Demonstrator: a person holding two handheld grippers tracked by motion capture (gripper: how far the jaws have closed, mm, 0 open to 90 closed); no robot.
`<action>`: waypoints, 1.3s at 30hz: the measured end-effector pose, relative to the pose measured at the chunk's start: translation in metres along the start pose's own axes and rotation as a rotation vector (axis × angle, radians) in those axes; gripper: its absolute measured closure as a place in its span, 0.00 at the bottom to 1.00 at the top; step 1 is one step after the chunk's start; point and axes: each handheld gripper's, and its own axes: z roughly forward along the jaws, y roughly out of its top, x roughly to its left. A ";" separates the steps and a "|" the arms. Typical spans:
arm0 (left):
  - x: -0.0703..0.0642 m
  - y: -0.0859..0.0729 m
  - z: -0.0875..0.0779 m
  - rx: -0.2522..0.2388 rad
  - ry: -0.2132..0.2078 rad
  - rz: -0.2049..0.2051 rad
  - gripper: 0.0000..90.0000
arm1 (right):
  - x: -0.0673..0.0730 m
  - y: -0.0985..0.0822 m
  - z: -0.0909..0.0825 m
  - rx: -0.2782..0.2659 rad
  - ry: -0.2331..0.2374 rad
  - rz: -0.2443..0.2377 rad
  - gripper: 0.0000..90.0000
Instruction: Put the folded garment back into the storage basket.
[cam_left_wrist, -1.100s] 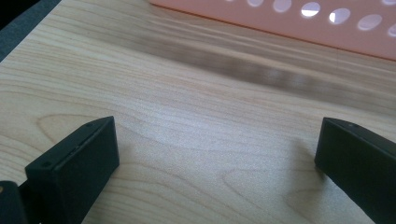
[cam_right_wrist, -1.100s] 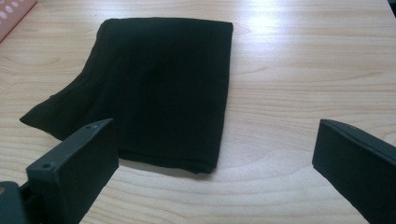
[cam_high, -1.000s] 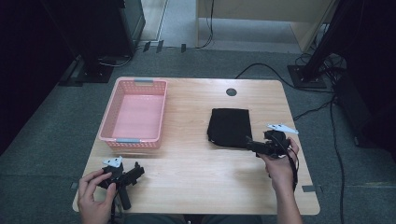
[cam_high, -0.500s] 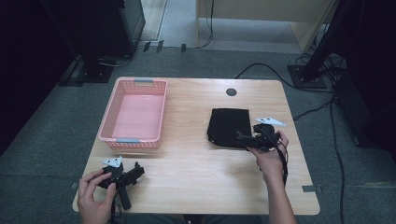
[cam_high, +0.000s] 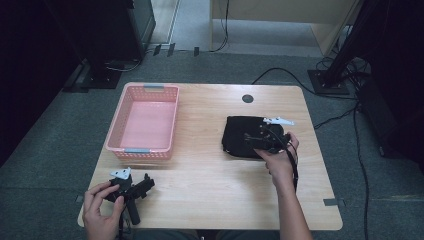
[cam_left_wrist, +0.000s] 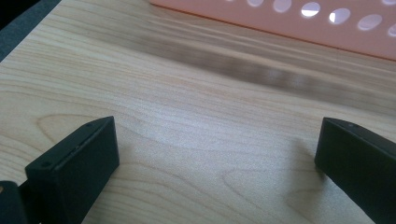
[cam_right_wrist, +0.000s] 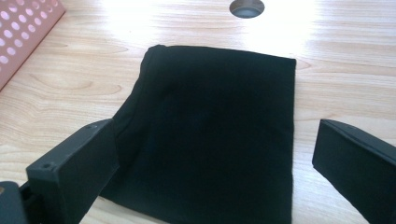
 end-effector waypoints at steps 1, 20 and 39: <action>0.000 0.000 0.000 0.000 0.000 0.000 0.00 | 0.001 0.001 0.002 0.003 -0.002 0.002 0.01; 0.000 0.000 0.000 0.000 0.000 0.000 0.00 | 0.005 0.007 0.038 0.054 -0.029 0.044 0.01; 0.000 0.000 0.000 0.000 0.000 0.000 0.00 | 0.007 0.004 0.072 0.089 -0.089 0.061 0.00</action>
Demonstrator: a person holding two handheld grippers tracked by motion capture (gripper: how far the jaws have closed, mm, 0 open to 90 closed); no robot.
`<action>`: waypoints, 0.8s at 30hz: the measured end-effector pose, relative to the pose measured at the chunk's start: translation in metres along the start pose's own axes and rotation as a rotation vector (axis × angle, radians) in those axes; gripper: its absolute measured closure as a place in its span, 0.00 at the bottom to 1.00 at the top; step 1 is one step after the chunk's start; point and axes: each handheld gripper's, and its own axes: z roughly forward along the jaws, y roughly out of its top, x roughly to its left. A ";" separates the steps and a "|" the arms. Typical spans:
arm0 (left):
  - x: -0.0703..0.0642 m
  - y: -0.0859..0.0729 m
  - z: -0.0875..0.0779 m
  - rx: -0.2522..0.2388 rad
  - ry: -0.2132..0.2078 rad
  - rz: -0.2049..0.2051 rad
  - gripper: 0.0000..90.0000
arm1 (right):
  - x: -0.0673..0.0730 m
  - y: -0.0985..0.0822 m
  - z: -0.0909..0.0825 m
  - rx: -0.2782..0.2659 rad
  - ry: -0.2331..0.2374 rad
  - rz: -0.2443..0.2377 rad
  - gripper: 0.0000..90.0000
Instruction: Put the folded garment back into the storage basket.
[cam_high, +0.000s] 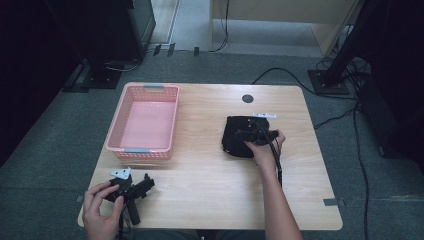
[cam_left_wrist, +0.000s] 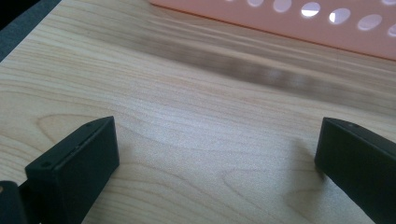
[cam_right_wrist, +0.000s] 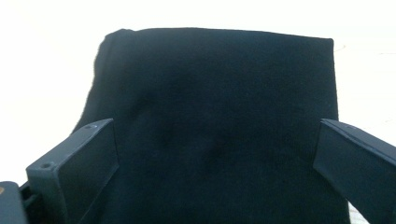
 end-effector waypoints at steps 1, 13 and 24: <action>0.000 0.000 0.000 0.001 0.001 0.000 0.00 | 0.000 0.000 0.002 0.000 -0.001 0.003 0.00; 0.000 0.000 0.000 0.001 0.000 0.000 0.00 | 0.007 -0.007 0.026 0.038 -0.034 -0.001 0.00; 0.000 0.000 0.000 0.001 0.001 0.000 0.00 | 0.011 -0.022 0.033 -0.073 -0.067 -0.014 0.00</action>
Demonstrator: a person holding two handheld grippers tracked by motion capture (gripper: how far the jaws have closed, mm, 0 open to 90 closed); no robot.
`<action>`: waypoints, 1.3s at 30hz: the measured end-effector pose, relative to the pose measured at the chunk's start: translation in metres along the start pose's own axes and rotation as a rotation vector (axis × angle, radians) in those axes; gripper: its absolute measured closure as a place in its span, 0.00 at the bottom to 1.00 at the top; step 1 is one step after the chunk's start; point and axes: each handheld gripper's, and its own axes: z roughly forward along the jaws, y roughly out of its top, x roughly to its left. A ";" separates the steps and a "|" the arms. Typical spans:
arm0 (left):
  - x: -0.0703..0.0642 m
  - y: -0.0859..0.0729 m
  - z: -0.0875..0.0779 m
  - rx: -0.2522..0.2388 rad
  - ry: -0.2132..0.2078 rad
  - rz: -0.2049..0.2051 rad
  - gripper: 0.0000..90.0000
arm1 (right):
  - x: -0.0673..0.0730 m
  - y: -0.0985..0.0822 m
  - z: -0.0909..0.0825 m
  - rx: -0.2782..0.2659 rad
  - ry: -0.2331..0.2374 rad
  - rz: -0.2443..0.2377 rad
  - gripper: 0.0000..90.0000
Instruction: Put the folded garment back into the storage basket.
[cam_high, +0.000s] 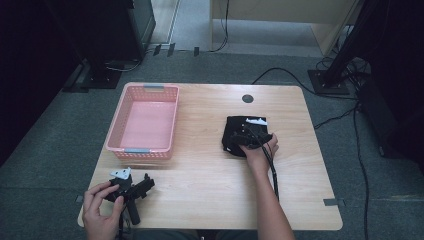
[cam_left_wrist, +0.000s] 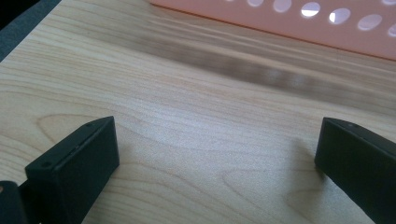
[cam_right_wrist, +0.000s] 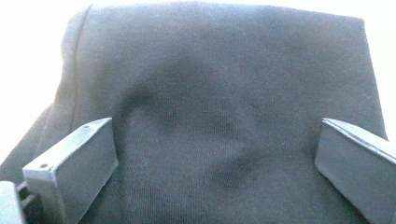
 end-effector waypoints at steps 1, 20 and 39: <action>0.000 0.000 0.000 -0.001 0.000 0.000 0.00 | 0.000 -0.002 0.000 -0.009 0.001 -0.008 0.00; 0.000 0.000 0.000 -0.001 0.001 -0.001 0.00 | 0.000 -0.004 -0.011 -0.015 0.025 -0.029 0.33; 0.000 0.000 0.000 -0.001 0.001 -0.002 0.00 | 0.008 -0.007 -0.020 -0.035 0.080 -0.113 0.75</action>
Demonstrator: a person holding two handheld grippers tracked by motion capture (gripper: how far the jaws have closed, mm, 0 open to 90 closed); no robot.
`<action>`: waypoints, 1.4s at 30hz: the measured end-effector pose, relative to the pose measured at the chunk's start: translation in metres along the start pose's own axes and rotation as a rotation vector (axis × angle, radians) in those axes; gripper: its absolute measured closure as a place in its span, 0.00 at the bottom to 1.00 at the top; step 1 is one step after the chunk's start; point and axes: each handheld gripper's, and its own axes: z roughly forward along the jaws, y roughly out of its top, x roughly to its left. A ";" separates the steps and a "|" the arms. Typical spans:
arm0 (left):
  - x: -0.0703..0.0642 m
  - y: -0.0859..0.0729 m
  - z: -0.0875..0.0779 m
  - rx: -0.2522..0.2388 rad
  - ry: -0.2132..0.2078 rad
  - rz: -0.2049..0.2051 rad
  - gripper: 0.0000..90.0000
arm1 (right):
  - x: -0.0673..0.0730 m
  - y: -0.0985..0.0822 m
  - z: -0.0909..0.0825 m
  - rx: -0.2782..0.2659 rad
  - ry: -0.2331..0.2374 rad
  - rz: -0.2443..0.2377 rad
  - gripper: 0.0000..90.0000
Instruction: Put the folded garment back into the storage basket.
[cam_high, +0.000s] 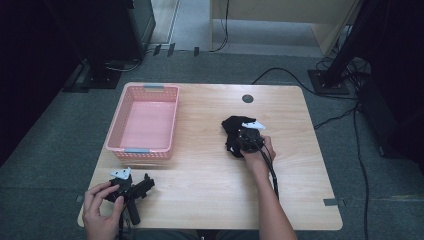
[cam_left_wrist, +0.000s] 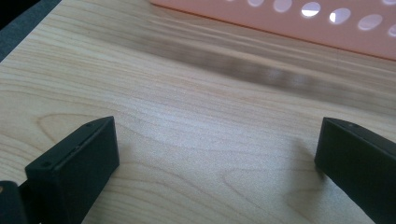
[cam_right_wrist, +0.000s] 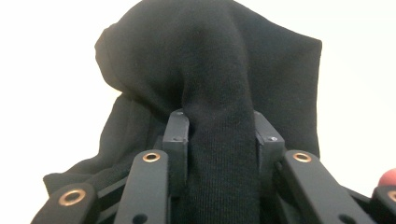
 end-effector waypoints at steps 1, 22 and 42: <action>0.000 0.000 0.000 0.000 0.000 0.000 0.00 | 0.000 0.000 0.000 0.001 0.004 0.006 0.76; 0.000 0.000 0.000 0.000 0.000 0.000 0.00 | 0.018 0.036 -0.039 -0.094 0.100 0.117 0.78; 0.000 0.000 0.000 0.002 0.001 0.001 0.00 | 0.049 0.068 -0.054 -0.120 0.165 0.114 0.78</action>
